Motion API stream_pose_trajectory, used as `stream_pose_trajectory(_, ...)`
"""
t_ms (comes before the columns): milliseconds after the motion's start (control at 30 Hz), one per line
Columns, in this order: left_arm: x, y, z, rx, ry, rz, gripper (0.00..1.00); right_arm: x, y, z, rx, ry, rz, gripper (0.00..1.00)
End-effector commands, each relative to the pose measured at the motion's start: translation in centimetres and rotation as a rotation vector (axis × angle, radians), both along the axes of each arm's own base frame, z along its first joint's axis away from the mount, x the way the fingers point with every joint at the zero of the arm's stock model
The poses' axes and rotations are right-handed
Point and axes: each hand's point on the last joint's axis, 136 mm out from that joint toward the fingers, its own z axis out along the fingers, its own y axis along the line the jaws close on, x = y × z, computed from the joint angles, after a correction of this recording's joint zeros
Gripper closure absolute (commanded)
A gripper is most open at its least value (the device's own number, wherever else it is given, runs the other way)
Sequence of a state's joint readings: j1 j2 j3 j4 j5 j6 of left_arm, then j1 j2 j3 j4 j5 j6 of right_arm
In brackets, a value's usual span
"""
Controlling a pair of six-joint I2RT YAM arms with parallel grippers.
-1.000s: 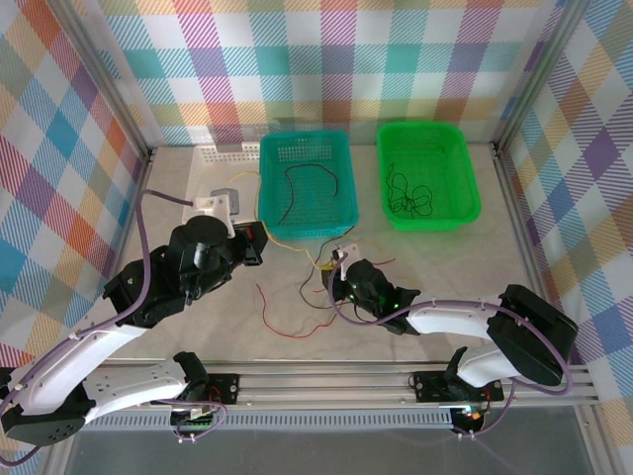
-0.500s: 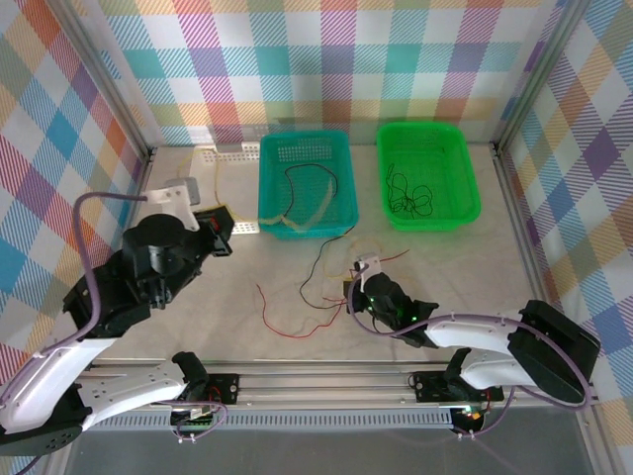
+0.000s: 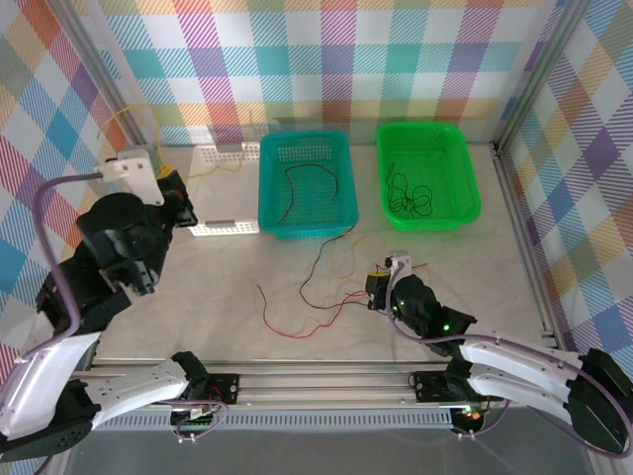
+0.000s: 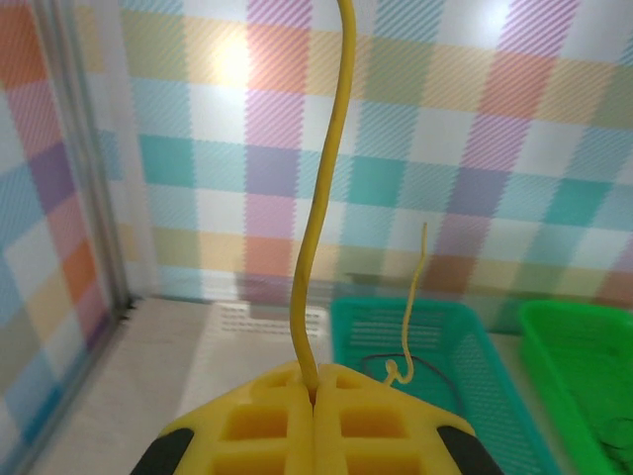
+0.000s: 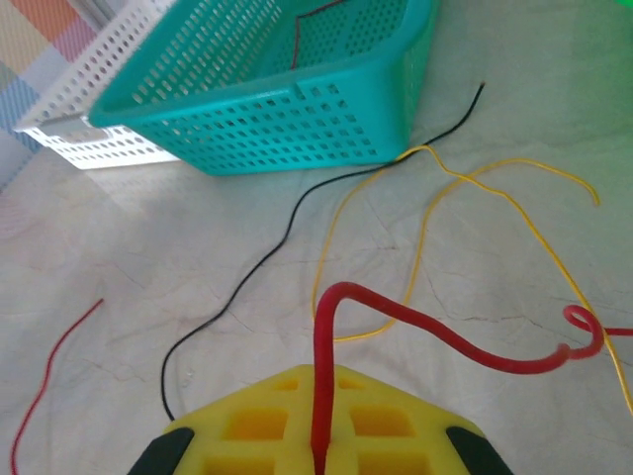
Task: Untangle the cables
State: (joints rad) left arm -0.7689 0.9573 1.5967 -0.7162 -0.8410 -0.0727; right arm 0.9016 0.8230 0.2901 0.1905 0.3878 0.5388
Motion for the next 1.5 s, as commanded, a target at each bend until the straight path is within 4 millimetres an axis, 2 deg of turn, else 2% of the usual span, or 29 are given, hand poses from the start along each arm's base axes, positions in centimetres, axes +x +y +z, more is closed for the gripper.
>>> stream_pose_trajectory(0, 2.5, 0.7, -0.7, 0.1, 0.015, 0.091, 1.0, -0.5, 0.0, 1.8, 0.008, -0.002, 0.032, 1.0)
stream_pose_trajectory(200, 7.4, 1.8, -4.3, 0.097, 0.11, 0.174, 1.0, -1.4, -0.4, 5.3, 0.048, -0.038, 0.063, 1.0)
stream_pose_trajectory(467, 13.8, 3.1, -10.1, 0.069, 0.279, 0.254, 1.0, -3.1, -0.8, 9.8, 0.104, -0.093, 0.13, 1.0)
stream_pose_trajectory(667, 17.6, 3.7, -15.5, 0.088, 0.401, 0.293, 1.0, -4.4, -1.1, 13.0, 0.162, -0.131, 0.177, 1.0)
stream_pose_trajectory(833, 21.1, 3.9, -21.0, 0.131, 0.54, 0.321, 1.0, -5.6, -1.2, 16.2, 0.21, -0.165, 0.229, 1.0)
stream_pose_trajectory(933, 22.9, 3.9, -24.3, 0.144, 0.615, 0.328, 1.0, -6.3, -1.1, 17.2, 0.225, -0.169, 0.26, 1.0)
stream_pose_trajectory(1067, 24.3, 4.5, -28.7, 0.143, 0.724, 0.347, 1.0, -6.8, -1.4, 17.8, 0.239, -0.176, 0.277, 1.0)
stream_pose_trajectory(1233, 24.9, 4.4, -34.4, 0.162, 0.861, 0.344, 1.0, -7.4, -1.6, 18.3, 0.259, -0.18, 0.291, 1.0)
stream_pose_trajectory(1333, 24.8, 4.1, -37.1, 0.147, 0.938, 0.333, 1.0, -7.7, -1.5, 18.8, 0.27, -0.182, 0.304, 1.0)
stream_pose_trajectory(1467, 24.8, 4.0, -39.6, 0.131, 1.003, 0.33, 1.0, -7.9, -1.4, 19.1, 0.278, -0.181, 0.318, 1.0)
